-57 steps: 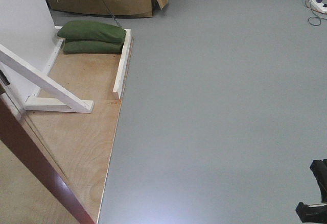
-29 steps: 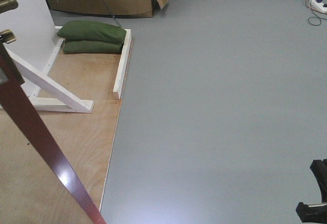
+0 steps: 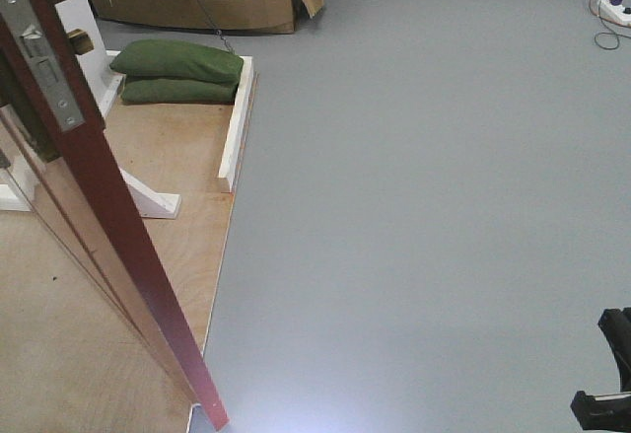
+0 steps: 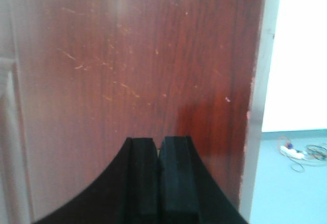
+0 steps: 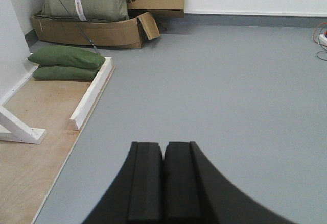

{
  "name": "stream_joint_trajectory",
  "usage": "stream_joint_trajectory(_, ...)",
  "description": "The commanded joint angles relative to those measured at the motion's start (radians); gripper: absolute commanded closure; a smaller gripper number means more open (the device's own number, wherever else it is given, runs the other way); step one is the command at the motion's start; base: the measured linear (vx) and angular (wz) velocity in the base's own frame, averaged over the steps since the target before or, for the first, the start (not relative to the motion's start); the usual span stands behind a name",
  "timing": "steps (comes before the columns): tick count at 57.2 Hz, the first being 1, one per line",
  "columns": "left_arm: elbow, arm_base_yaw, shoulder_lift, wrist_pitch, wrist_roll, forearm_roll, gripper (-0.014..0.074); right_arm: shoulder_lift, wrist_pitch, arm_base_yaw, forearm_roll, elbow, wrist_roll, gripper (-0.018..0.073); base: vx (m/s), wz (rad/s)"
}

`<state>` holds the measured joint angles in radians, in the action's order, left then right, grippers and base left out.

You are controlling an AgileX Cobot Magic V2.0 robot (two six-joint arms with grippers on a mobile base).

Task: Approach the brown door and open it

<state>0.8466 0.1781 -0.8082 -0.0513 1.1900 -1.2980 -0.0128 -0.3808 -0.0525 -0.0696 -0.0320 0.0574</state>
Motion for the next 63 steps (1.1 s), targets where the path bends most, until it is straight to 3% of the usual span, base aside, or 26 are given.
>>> stream_joint_trajectory(1,0.057,0.009,-0.021,-0.001,-0.001,-0.002,0.0600,-0.006,0.082,-0.001,0.004,-0.003,0.009,0.0559,0.00,0.00)
stream_joint_trajectory(37,0.189,0.039,-0.168,-0.022,-0.001,-0.004,0.0600,-0.006,0.082,-0.001,0.004,-0.003,0.009,0.0559,0.00,0.00)
stream_joint_trajectory(63,0.199,0.039,-0.204,-0.025,-0.001,-0.004,0.0600,-0.006,0.077,-0.001,0.004,-0.003,0.009,0.0559,0.00,0.00)
